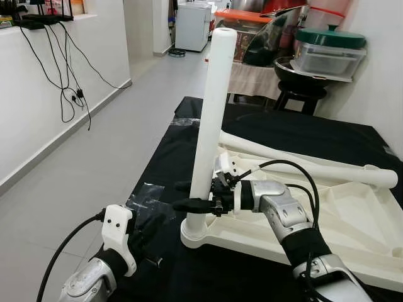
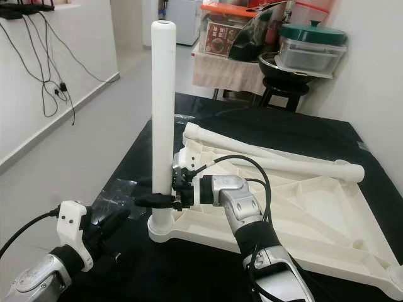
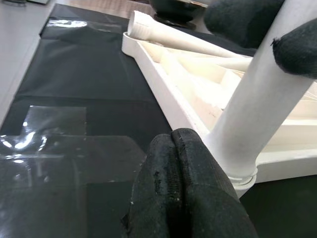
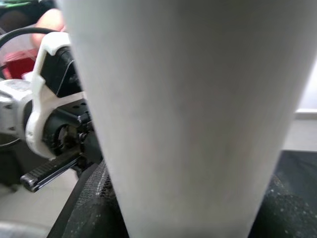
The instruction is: Building children table
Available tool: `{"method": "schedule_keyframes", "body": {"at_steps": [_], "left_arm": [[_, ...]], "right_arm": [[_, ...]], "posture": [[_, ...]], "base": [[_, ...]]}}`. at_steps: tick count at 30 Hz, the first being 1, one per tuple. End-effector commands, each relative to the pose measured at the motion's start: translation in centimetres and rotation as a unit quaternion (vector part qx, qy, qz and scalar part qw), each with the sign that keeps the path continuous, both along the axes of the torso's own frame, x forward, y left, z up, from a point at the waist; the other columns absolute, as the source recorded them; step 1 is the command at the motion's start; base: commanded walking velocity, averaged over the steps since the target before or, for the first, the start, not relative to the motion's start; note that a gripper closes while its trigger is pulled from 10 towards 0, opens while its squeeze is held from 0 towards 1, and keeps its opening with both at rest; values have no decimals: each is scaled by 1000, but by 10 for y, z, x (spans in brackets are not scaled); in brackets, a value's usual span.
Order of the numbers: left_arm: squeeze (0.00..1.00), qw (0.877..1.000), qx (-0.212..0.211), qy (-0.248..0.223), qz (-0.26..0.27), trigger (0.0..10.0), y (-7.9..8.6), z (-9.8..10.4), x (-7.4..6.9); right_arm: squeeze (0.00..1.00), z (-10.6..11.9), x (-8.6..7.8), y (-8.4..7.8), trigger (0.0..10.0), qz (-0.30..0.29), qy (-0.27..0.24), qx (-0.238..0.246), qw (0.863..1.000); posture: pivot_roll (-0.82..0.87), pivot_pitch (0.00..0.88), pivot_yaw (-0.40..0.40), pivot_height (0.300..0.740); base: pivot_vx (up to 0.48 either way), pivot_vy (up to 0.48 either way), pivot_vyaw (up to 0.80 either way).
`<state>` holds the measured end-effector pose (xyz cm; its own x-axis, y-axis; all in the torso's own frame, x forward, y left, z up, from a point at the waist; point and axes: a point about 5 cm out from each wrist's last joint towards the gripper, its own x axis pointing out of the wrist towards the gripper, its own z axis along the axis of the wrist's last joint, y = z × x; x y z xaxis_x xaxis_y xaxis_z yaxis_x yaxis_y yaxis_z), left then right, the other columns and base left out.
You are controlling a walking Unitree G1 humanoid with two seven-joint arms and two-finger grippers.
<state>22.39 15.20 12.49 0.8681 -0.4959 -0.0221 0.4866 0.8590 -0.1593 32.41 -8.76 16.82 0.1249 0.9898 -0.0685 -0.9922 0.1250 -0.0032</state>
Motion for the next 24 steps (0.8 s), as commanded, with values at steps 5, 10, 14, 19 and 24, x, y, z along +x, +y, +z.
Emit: {"method": "schedule_keyframes", "body": {"at_steps": [5,10,14,19,24], "left_arm": [[0,1000,0,4,-3,10000,0,0,-4],[0,1000,7,3,2,10000,4,1,-4],[0,1000,3,4,3,10000,3,1,-3],[0,1000,2,3,0,10000,1,0,-2],[0,1000,1,3,0,10000,1,0,-1]], "right_arm": [[0,-27,-8,21,0,-280,65,56,956],[0,-42,-36,40,0,-349,29,9,937],[0,-38,-25,28,0,-386,95,46,916],[0,-49,-29,29,10000,-358,71,-13,931],[1000,-41,-27,31,10000,-314,63,-9,947]], "posture": [[108,0,-119,740],[100,0,-90,740],[95,0,-93,740],[109,0,-105,740],[112,0,-105,740]], "base": [[0,0,0],[0,0,0],[0,0,0],[0,0,0],[0,0,0]]}}
